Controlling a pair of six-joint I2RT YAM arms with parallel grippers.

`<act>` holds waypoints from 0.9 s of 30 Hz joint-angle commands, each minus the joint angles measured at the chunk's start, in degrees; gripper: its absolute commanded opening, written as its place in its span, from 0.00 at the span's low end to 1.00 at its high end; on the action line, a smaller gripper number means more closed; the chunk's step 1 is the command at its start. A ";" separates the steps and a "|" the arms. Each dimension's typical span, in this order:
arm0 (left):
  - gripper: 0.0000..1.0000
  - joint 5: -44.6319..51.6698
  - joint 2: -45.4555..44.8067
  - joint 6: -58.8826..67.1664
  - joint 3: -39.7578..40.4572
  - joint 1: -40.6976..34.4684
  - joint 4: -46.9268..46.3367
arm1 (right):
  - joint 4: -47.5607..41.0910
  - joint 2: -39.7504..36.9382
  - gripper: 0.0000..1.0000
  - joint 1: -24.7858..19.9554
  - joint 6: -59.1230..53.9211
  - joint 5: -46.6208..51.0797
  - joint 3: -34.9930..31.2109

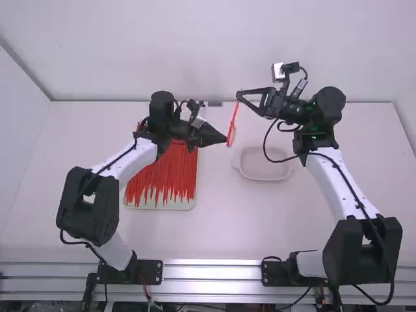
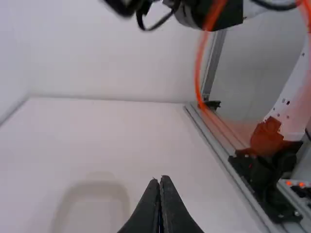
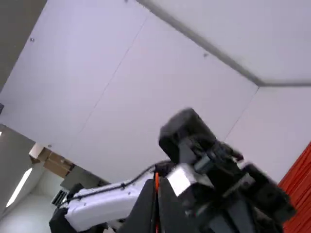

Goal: Fasten the cable tie

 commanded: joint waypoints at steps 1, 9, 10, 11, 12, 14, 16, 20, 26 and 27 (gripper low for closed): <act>0.02 0.26 0.33 -0.61 -1.90 0.11 0.17 | 0.31 -1.16 0.00 0.00 0.55 1.18 1.68; 0.02 0.28 0.33 -7.23 -2.43 0.98 6.25 | 0.20 -1.16 0.00 -0.11 1.55 0.35 1.90; 0.02 0.33 0.33 -8.35 -2.40 1.07 7.39 | 0.22 -1.16 0.00 -0.11 1.64 0.26 1.90; 0.02 0.55 0.31 -11.82 -2.38 1.46 11.06 | 0.44 -1.16 0.00 -0.11 1.62 -0.11 1.90; 0.02 0.96 0.33 -14.64 -2.40 2.01 15.02 | 0.35 -1.16 0.00 -0.11 1.66 -0.50 1.90; 0.02 2.23 0.31 -21.11 -2.40 3.54 25.24 | 0.22 -1.16 0.00 -0.09 2.08 -1.73 1.90; 0.02 2.16 0.31 -26.77 -2.40 4.55 32.26 | 0.26 -1.16 0.00 -0.02 2.05 -2.38 1.90; 0.36 1.95 0.31 -43.28 -2.40 5.38 51.95 | 0.37 -1.16 0.00 0.96 2.03 -2.91 1.90; 0.50 0.50 0.33 -55.63 -2.38 3.32 69.35 | 0.22 -1.16 0.00 1.64 2.08 -2.89 1.90; 0.50 0.24 0.33 -55.54 -2.40 3.13 69.16 | 0.17 -1.16 0.00 1.75 2.05 -2.86 1.90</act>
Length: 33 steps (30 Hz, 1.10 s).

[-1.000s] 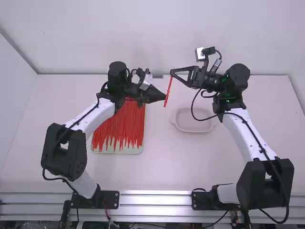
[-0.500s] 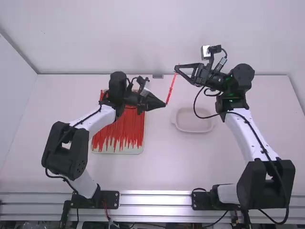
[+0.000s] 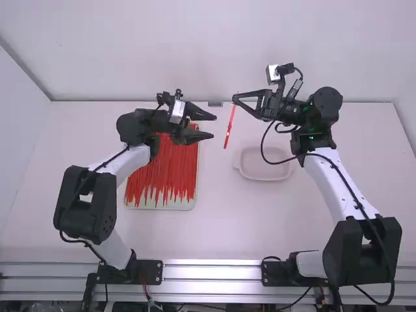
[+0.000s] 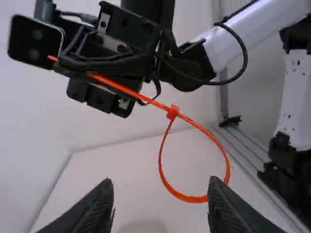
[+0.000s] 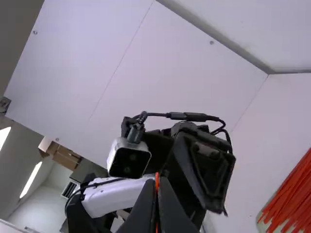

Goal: Fasten the cable tie

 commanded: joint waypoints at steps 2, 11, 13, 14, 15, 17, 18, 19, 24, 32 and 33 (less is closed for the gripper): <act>0.43 -0.63 0.11 -6.25 0.44 -1.36 -0.42 | 0.42 -1.16 0.00 0.74 0.17 -0.24 1.90; 0.39 -2.27 0.11 -6.93 0.44 -2.23 1.31 | 0.35 -1.16 0.00 1.84 0.20 -0.02 1.90; 0.39 -2.38 0.11 -6.95 0.44 -2.75 1.31 | 0.35 -1.16 0.00 2.40 0.20 0.04 1.90; 0.39 -2.38 0.11 -6.93 0.44 -2.99 1.29 | 0.37 -1.16 0.00 2.51 0.17 0.11 1.90; 0.40 -2.43 0.11 -6.88 0.44 -3.43 1.22 | 0.39 -1.16 0.00 2.43 0.20 0.15 1.90; 0.40 -2.38 0.11 -6.49 0.44 -3.87 1.22 | 0.35 -1.16 0.00 2.40 0.20 0.09 1.90; 0.40 -2.43 0.11 -6.51 0.44 -4.24 1.31 | 0.37 -1.16 0.00 2.38 0.22 0.07 1.90; 0.40 -2.67 0.11 -6.49 0.44 -4.57 1.29 | 0.35 -1.16 0.00 2.40 0.20 0.15 1.90; 0.38 -2.82 0.11 -6.58 0.76 -4.83 1.14 | 0.35 -1.16 0.00 2.45 0.20 0.37 1.90; 0.07 -3.89 0.11 -6.54 0.76 -4.92 1.25 | 0.33 -1.16 0.00 3.10 0.17 0.37 1.90; 0.06 -3.89 0.11 -6.54 0.76 -4.92 1.25 | 0.33 -1.16 0.00 3.02 0.17 0.37 1.90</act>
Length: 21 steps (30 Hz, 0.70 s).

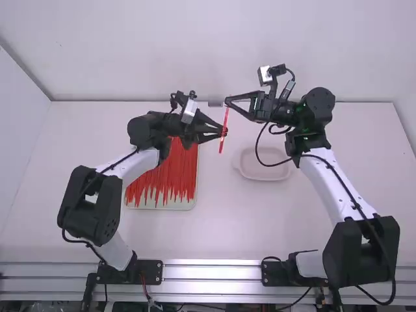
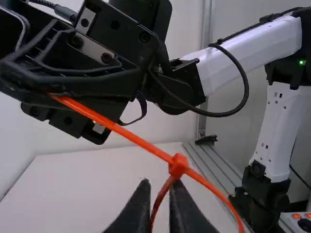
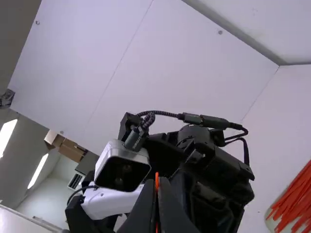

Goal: Fasten the cable tie

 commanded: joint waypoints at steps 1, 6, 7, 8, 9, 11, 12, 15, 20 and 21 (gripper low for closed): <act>0.02 -1.18 0.09 -0.07 0.76 -0.22 0.39 | 0.37 -1.16 0.00 0.00 0.17 -0.48 1.90; 0.02 -2.47 0.09 -0.07 0.74 -0.26 0.35 | 0.33 -1.16 0.00 0.00 0.20 -0.33 1.90; 0.02 -2.49 0.09 -0.07 0.74 -0.26 0.35 | 0.33 -1.16 0.00 0.02 0.20 -0.31 1.90; 0.02 -2.45 0.09 -0.07 0.74 -0.26 0.28 | 0.33 -1.16 0.00 0.00 0.22 -0.26 1.90; 0.02 -2.47 0.09 -0.04 0.74 -0.26 -0.07 | 0.33 -1.16 0.00 0.00 0.20 -0.31 1.90; 0.02 -2.40 0.09 -0.04 0.74 -0.26 -0.90 | 0.35 -1.16 0.00 0.00 0.24 -0.20 1.90; 0.02 -2.36 0.09 0.15 0.74 -0.26 -1.86 | 0.35 -1.16 0.00 0.00 0.28 -0.02 1.90; 0.02 -0.87 0.09 3.26 0.70 -0.26 -5.40 | 0.85 -1.16 0.00 -0.20 1.68 0.17 1.90; 0.02 0.20 0.09 7.50 0.70 -0.26 -12.15 | 1.97 -1.16 0.00 -0.76 1.73 0.46 1.99; 0.02 0.59 0.09 9.57 0.68 -0.26 -15.10 | 1.88 -1.16 0.00 -0.76 1.75 0.81 2.01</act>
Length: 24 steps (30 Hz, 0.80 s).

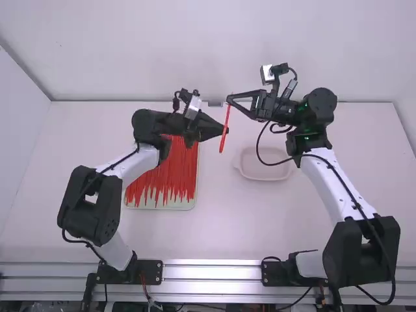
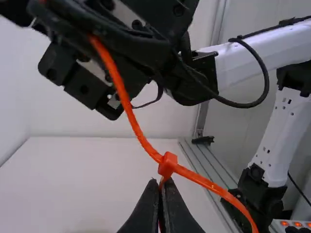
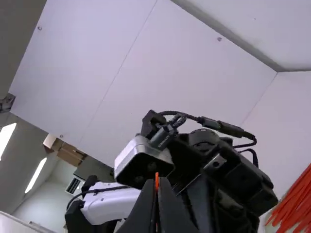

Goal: Fasten the cable tie

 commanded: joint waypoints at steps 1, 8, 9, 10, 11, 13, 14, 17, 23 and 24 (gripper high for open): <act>0.02 1.38 0.11 5.05 0.66 -0.26 -2.78 | 0.76 -1.16 0.00 -0.17 0.50 0.50 1.90; 0.02 1.38 0.11 12.35 0.39 -0.22 -13.70 | 0.94 -1.16 0.00 -1.64 1.90 0.76 1.90; 0.02 1.33 0.11 12.76 0.04 -0.22 -14.01 | 0.94 -1.16 0.00 -1.64 1.90 0.92 1.90; 0.02 1.36 0.11 12.94 -0.09 -0.22 -14.01 | 1.01 -1.16 0.00 -1.75 1.92 0.98 1.90; 0.02 1.36 0.11 12.90 -0.33 -0.22 -13.99 | 1.27 -1.16 0.00 -2.16 1.92 1.11 1.90; 0.02 1.36 0.11 12.94 -0.66 -0.15 -13.97 | 2.47 -1.16 0.00 -2.38 2.75 1.07 1.90; 0.02 1.36 0.11 12.98 -0.83 -0.17 -14.01 | 3.45 -1.16 0.00 -2.36 3.96 1.09 1.90; 0.02 1.38 0.11 13.14 -1.84 -0.15 -14.19 | 8.44 -1.16 0.00 -2.45 6.95 1.44 1.90; 0.02 1.36 0.11 13.16 -4.96 -0.15 -14.14 | 10.14 -1.16 0.00 -4.59 8.55 1.46 1.90; 0.02 1.44 0.11 13.90 -6.21 -0.17 -14.25 | 10.25 -1.16 0.00 -4.61 9.31 1.36 1.90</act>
